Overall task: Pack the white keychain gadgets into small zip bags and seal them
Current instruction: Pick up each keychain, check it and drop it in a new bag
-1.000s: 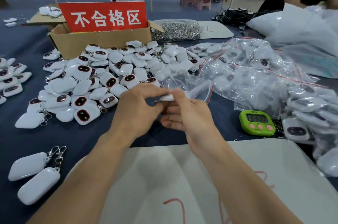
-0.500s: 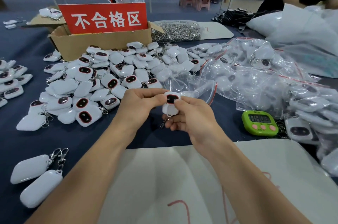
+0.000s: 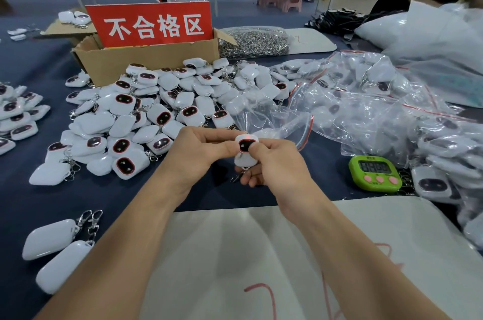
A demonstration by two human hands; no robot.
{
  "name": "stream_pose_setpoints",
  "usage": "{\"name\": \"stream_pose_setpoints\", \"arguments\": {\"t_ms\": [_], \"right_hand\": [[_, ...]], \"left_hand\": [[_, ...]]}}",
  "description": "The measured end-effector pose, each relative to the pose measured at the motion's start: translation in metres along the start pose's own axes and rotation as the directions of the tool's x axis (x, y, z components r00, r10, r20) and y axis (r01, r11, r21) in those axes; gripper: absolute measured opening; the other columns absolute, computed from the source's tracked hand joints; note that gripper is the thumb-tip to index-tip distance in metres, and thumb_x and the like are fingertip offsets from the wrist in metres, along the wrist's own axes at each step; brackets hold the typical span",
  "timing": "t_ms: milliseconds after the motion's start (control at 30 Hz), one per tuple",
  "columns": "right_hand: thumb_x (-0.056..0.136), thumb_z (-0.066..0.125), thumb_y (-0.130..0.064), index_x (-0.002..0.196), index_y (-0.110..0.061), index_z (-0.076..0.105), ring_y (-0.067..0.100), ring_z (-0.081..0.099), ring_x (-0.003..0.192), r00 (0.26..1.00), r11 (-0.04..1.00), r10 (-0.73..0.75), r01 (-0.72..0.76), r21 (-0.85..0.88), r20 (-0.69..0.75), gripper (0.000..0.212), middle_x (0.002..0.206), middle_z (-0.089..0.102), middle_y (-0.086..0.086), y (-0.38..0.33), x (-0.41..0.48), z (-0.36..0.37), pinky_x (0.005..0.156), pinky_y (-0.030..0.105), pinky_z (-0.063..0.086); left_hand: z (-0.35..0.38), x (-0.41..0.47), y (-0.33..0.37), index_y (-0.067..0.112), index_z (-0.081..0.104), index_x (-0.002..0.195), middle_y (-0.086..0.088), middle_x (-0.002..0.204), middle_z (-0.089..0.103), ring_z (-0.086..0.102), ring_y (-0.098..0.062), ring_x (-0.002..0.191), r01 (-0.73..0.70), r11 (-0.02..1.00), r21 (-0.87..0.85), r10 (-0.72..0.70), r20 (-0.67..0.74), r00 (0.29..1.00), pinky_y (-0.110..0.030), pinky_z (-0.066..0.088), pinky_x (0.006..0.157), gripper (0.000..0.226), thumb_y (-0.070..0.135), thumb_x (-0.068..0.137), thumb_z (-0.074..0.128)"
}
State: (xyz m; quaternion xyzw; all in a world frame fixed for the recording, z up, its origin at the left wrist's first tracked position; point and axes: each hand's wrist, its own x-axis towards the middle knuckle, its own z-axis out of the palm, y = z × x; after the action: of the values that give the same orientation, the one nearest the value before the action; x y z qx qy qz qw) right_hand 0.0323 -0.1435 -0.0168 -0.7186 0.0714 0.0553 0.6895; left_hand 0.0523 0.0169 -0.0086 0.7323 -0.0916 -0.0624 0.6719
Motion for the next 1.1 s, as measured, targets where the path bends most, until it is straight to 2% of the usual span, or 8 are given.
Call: {"name": "stream_pose_setpoints", "arguments": {"t_ms": [167, 300, 367, 500, 600, 800, 967, 1100], "right_hand": [[0.102, 0.051, -0.008, 0.095, -0.010, 0.073, 0.023, 0.064, 0.055, 0.997, 0.999, 0.014, -0.017, 0.051, 0.071, 0.023, 0.067, 0.070, 0.011, -0.001, -0.001, 0.000, 0.052, 0.027, 0.052], [0.088, 0.052, 0.012, 0.096, -0.015, 0.074, 0.020, 0.063, 0.056, 0.990, 1.000, -0.012, 0.012, -0.003, 0.139, 0.035, 0.068, 0.069, 0.007, -0.001, -0.001, -0.004, 0.053, 0.025, 0.052], [0.090, 0.057, 0.009, 0.098, -0.016, 0.074, 0.018, 0.063, 0.057, 0.987, 0.998, -0.028, 0.035, -0.047, 0.156, 0.032, 0.070, 0.070, 0.006, 0.000, -0.001, -0.004, 0.055, 0.025, 0.052], [0.092, 0.061, 0.004, 0.105, -0.011, 0.074, 0.016, 0.063, 0.058, 0.987, 0.998, -0.025, 0.033, -0.051, 0.160, 0.024, 0.074, 0.070, 0.006, 0.003, 0.002, -0.003, 0.058, 0.025, 0.053], [0.093, 0.062, 0.002, 0.099, -0.016, 0.074, 0.016, 0.063, 0.056, 0.987, 0.998, -0.031, 0.038, -0.041, 0.160, 0.022, 0.069, 0.069, 0.004, 0.004, 0.003, -0.004, 0.055, 0.024, 0.052], [0.091, 0.064, -0.001, 0.091, -0.019, 0.074, 0.018, 0.062, 0.055, 0.988, 0.998, -0.036, 0.043, -0.042, 0.149, 0.021, 0.067, 0.068, 0.005, 0.003, 0.002, -0.004, 0.051, 0.024, 0.049], [0.085, 0.062, -0.002, 0.086, -0.015, 0.074, 0.013, 0.053, 0.046, 0.994, 0.994, -0.019, 0.031, -0.109, 0.109, 0.017, 0.062, 0.066, 0.005, 0.001, 0.000, -0.005, 0.044, 0.022, 0.041], [0.088, 0.061, 0.002, 0.087, -0.012, 0.072, 0.013, 0.053, 0.046, 0.993, 0.996, -0.028, 0.038, -0.086, 0.112, 0.018, 0.062, 0.065, 0.005, -0.001, -0.002, -0.004, 0.045, 0.022, 0.041]], "left_hand": [[0.009, -0.001, 0.001, 0.022, 0.084, 0.090, -0.006, 0.089, 0.080, 0.074, -0.011, 0.079, 0.089, 0.996, -0.016, -0.090, -0.094, 0.992, -0.013, 0.053, 0.067, 0.025, 0.000, 0.085, 0.074], [0.012, 0.001, 0.001, 0.027, 0.084, 0.085, -0.002, 0.084, 0.080, 0.073, -0.010, 0.079, 0.109, 0.994, 0.028, -0.103, -0.166, 0.981, -0.017, 0.057, 0.072, 0.017, 0.011, 0.082, 0.080], [0.011, 0.001, 0.000, 0.032, 0.084, 0.078, 0.000, 0.081, 0.079, 0.071, -0.009, 0.076, 0.114, 0.993, 0.044, -0.102, -0.202, 0.974, -0.020, 0.056, 0.076, 0.017, 0.014, 0.077, 0.082], [0.012, 0.002, -0.001, 0.031, 0.083, 0.074, -0.001, 0.077, 0.079, 0.071, -0.009, 0.073, 0.104, 0.994, 0.036, -0.092, -0.240, 0.966, -0.017, 0.055, 0.073, 0.022, 0.009, 0.075, 0.084], [0.011, 0.002, -0.001, 0.031, 0.084, 0.077, 0.000, 0.080, 0.079, 0.072, -0.006, 0.077, 0.115, 0.993, 0.028, -0.107, -0.198, 0.974, -0.013, 0.054, 0.073, 0.020, 0.011, 0.077, 0.083], [0.005, 0.002, -0.001, 0.026, 0.084, 0.086, -0.001, 0.089, 0.080, 0.073, -0.008, 0.087, 0.114, 0.993, -0.001, -0.114, -0.104, 0.988, -0.021, 0.049, 0.084, 0.017, 0.010, 0.082, 0.079], [0.003, 0.002, -0.001, 0.022, 0.084, 0.089, -0.005, 0.093, 0.080, 0.075, -0.017, 0.095, 0.105, 0.994, -0.004, -0.105, -0.062, 0.993, -0.031, 0.051, 0.097, 0.017, 0.012, 0.076, 0.085], [0.003, 0.002, -0.001, 0.022, 0.084, 0.088, -0.006, 0.092, 0.080, 0.075, -0.016, 0.092, 0.100, 0.995, -0.013, -0.100, -0.075, 0.992, -0.030, 0.051, 0.094, 0.018, 0.008, 0.077, 0.083]]}}
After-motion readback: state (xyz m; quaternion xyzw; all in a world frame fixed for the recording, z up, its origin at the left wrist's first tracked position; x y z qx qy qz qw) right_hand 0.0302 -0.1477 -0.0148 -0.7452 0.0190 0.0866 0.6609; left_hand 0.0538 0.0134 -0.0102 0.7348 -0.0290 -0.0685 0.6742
